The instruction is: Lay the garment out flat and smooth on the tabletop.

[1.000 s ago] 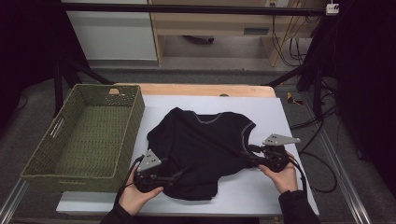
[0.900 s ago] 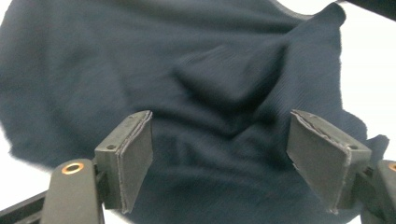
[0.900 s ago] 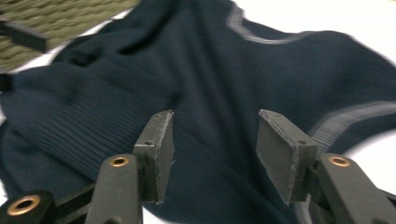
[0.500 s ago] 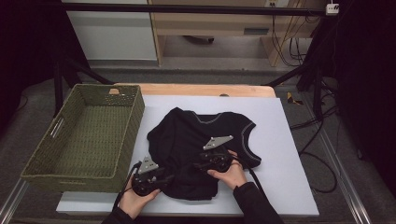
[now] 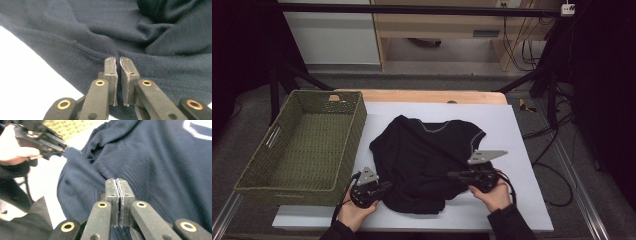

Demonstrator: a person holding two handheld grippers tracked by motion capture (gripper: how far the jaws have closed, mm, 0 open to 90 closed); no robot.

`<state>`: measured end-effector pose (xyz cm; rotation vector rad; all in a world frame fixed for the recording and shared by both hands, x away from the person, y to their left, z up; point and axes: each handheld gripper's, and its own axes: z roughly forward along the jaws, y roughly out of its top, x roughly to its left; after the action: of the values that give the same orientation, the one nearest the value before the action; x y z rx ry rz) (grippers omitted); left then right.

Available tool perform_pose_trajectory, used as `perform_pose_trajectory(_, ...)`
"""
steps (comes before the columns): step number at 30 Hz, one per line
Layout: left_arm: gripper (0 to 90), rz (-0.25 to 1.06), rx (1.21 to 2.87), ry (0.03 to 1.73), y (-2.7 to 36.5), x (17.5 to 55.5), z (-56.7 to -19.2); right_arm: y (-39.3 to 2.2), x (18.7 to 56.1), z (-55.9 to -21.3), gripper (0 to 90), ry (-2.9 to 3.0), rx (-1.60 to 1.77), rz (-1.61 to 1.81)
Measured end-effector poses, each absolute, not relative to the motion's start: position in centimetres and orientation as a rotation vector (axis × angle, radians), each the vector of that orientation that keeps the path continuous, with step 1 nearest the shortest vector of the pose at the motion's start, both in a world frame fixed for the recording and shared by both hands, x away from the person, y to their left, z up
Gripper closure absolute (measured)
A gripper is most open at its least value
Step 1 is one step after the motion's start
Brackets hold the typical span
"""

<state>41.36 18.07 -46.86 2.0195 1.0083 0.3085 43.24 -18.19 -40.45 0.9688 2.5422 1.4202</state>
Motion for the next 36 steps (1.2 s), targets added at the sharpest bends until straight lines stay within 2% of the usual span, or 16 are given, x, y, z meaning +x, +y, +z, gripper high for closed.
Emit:
perform_pose_trajectory(4,84.1,0.304,1.977,0.997,19.1,40.5,-45.8,-21.7,40.6,-39.7,89.4,2.502,1.034,1.417)
perform_pose_trajectory(9,84.0,0.283,1.972,1.007,19.5,39.8,-45.5,-24.2,38.3,-42.0,89.5,2.546,1.169,1.284)
perform_pose_trajectory(14,83.6,0.294,2.005,1.021,19.0,39.9,-46.0,-24.3,37.8,-45.3,88.8,2.628,1.253,1.164)
perform_pose_trajectory(16,81.5,0.308,1.988,1.015,19.0,39.9,-46.0,-23.7,38.0,-45.5,85.7,2.659,1.216,1.145)
perform_pose_trajectory(17,78.3,0.324,1.975,1.010,19.0,39.9,-45.9,-23.5,38.0,-45.3,81.4,2.650,1.176,1.162)
perform_pose_trajectory(20,56.8,0.403,1.932,1.005,18.8,40.5,-45.3,-23.6,38.4,-43.8,64.9,2.561,1.099,1.280)
perform_pose_trajectory(21,49.4,0.416,1.924,1.005,18.7,40.9,-45.0,-23.7,38.7,-43.2,63.2,2.527,1.088,1.311)
perform_pose_trajectory(23,38.4,0.430,1.916,1.013,18.5,41.8,-44.7,-23.9,39.8,-42.4,50.4,2.439,1.068,1.369)
perform_pose_trajectory(25,31.3,0.480,1.914,1.038,18.4,43.0,-44.5,-24.0,41.6,-42.0,46.1,2.359,1.093,1.377)
perform_pose_trajectory(27,27.1,0.502,1.918,1.076,18.1,44.5,-44.6,-23.7,43.8,-42.2,39.7,2.303,1.125,1.360)
perform_pose_trajectory(30,25.2,0.551,1.928,1.154,18.0,46.7,-45.4,-23.3,47.0,-43.3,37.4,2.252,1.196,1.291)
perform_pose_trajectory(36,28.6,0.544,2.017,1.259,18.1,47.8,-47.6,-23.1,49.9,-46.1,40.8,2.266,1.284,1.070)
